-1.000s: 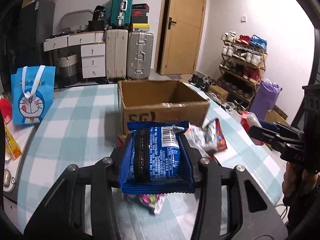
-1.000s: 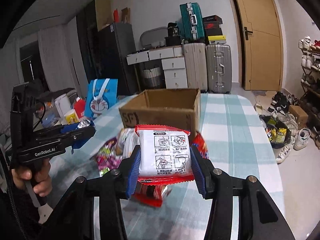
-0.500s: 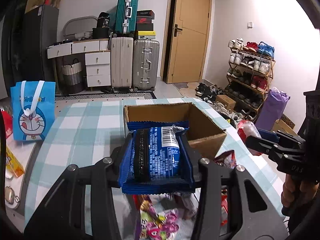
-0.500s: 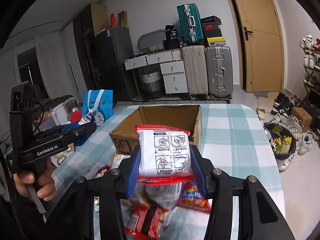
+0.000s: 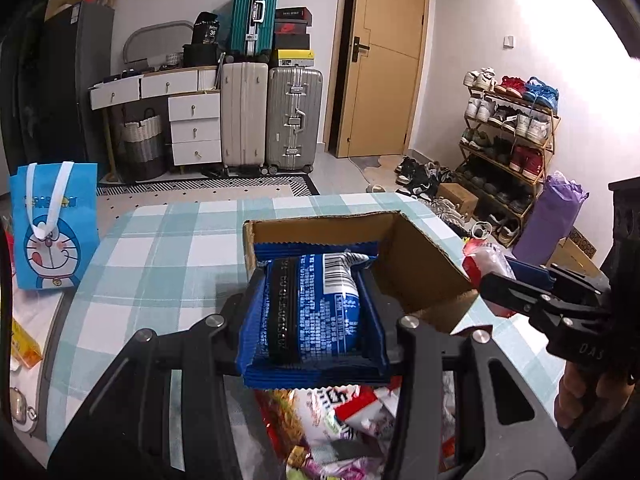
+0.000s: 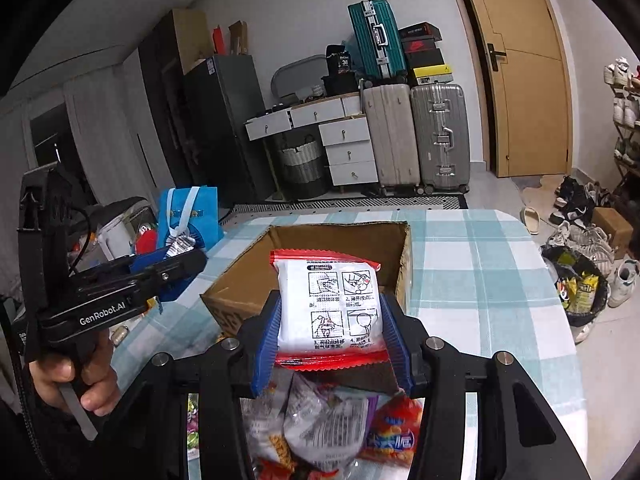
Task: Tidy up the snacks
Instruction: 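Lift both packs and carry them over the open cardboard box, then open both tools to drop the packs into the box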
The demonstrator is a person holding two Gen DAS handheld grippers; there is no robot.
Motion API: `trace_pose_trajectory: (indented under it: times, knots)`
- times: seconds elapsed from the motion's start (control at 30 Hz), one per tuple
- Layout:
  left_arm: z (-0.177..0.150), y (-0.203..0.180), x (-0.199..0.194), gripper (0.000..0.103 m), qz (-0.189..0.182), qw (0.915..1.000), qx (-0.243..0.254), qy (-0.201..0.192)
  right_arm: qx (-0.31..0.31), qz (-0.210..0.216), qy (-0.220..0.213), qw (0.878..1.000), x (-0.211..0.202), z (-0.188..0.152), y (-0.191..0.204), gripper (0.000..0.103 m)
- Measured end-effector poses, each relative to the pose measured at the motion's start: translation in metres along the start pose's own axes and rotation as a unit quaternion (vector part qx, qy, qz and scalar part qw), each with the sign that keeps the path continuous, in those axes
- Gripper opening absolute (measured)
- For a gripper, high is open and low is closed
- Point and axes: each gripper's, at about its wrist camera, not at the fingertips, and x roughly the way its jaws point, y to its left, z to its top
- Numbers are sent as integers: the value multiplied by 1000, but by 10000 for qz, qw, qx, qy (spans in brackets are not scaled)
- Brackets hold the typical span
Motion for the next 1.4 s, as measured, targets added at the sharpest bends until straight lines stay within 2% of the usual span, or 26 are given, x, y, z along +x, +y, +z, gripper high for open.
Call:
trace_pose_trajectory:
  times: [0.1, 0.17, 0.27, 0.47, 0.7, 1.03, 1.1, 1.17, 1.23, 1.3, 1.33, 1.37, 1.4]
  knots:
    - [4, -3, 14, 41, 76, 10000, 47, 23, -37, 63, -18, 10000, 8, 5, 2, 48]
    - [6, -3, 24, 41, -55, 10000, 5, 76, -58, -6, -27, 10000, 14, 8, 5, 48]
    - [10, -4, 36, 41, -29, 10000, 81, 43, -52, 68, -13, 10000, 24, 14, 6, 48]
    - [12, -2, 62, 41, -83, 9997, 120, 171, 21, 201, 87, 9998, 50, 21, 2, 48]
    - [15, 2, 91, 41, -108, 9994, 132, 314, 79, 165, 313, 9993, 81, 18, -7, 48]
    - [9, 1, 120, 42, -95, 9983, 54, 564, 93, 106, 311, 9994, 92, 15, -17, 48]
    - [9, 2, 120, 46, -137, 9983, 22, 562, 103, 106, 314, 9994, 91, 16, -17, 49]
    - [9, 4, 114, 67, -133, 9985, 18, 532, 49, 88, 292, 9995, 88, 16, -16, 49]
    - [8, 3, 104, 83, -70, 9991, 30, 414, 8, 10, 205, 9998, 80, 16, -14, 51]
    - [8, 3, 92, 84, -45, 9995, 45, 319, 0, 15, 151, 9999, 72, 15, -14, 58]
    - [6, 2, 86, 88, -49, 9995, 70, 319, 3, 14, 124, 9999, 67, 15, -14, 59]
    - [5, 3, 78, 97, -4, 9994, 85, 322, -1, -6, 93, 10000, 61, 15, -14, 64]
    - [2, 4, 72, 103, 70, 9994, 101, 315, -1, 2, 67, 10000, 56, 15, -13, 75]
